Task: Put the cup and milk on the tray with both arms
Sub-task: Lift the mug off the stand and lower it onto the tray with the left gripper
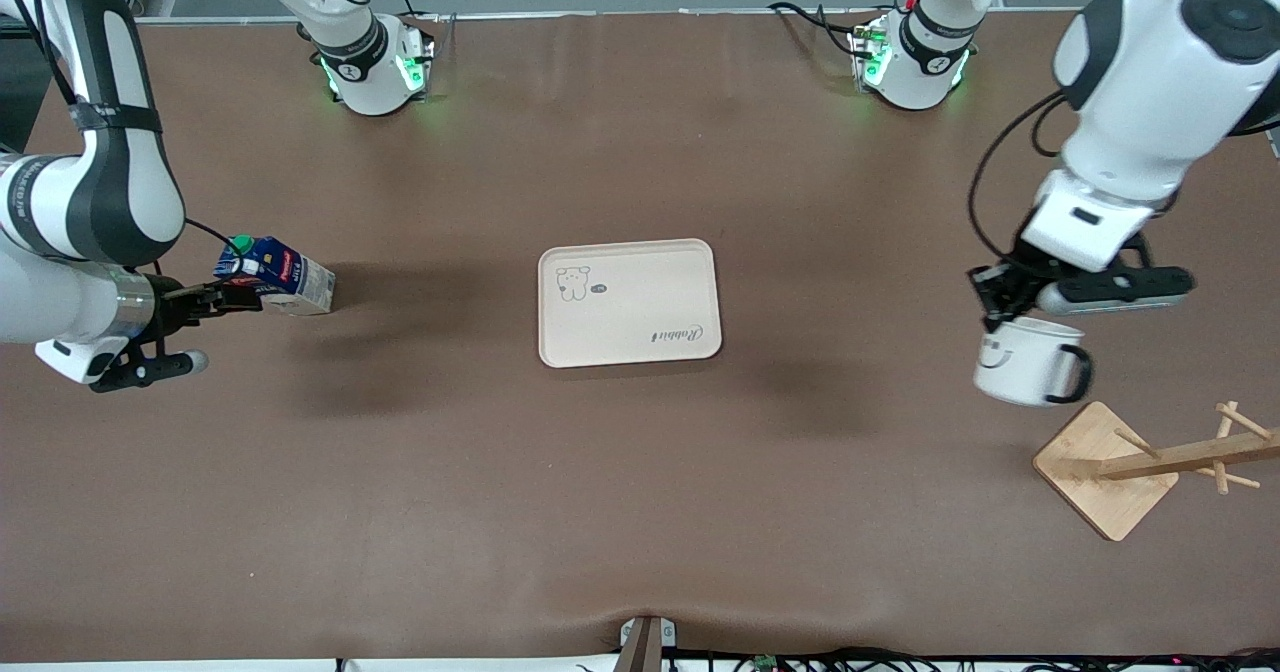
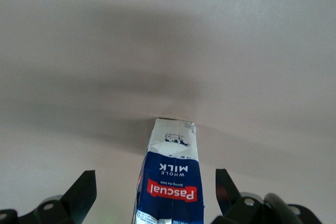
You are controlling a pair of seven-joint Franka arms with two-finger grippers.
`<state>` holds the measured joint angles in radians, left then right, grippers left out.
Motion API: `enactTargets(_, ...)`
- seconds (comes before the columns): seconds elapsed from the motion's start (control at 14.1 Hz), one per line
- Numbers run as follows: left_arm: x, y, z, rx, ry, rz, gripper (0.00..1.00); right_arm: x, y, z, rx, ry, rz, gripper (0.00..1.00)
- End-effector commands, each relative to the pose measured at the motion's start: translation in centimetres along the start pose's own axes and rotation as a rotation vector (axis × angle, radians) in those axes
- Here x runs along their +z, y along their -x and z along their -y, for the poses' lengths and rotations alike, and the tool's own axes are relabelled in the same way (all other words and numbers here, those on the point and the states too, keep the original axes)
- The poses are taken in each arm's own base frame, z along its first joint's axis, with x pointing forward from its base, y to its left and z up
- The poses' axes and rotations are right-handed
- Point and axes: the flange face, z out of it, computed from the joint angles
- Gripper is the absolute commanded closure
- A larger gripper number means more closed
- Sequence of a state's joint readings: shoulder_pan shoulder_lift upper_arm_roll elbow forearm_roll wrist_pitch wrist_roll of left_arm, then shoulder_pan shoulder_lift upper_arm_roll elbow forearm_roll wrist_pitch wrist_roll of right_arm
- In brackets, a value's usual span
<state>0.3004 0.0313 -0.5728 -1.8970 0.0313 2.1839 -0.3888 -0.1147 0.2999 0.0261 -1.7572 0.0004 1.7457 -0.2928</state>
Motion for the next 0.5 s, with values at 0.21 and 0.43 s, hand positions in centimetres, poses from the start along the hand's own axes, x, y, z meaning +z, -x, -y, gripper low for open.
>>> enactTargets(0.21, 3.5, 4.3, -10.4, -0.113, 0.013, 0.185, 1.00, -1.5, 4.5, -1.4, 0.034, -0.005, 0.029, 0.00)
enactTargets(0.43, 6.6, 7.1, -16.6, -0.194, 0.007, 0.288, 1.00, -0.3, 5.7, -1.3, 0.043, -0.010, 0.039, 0.00)
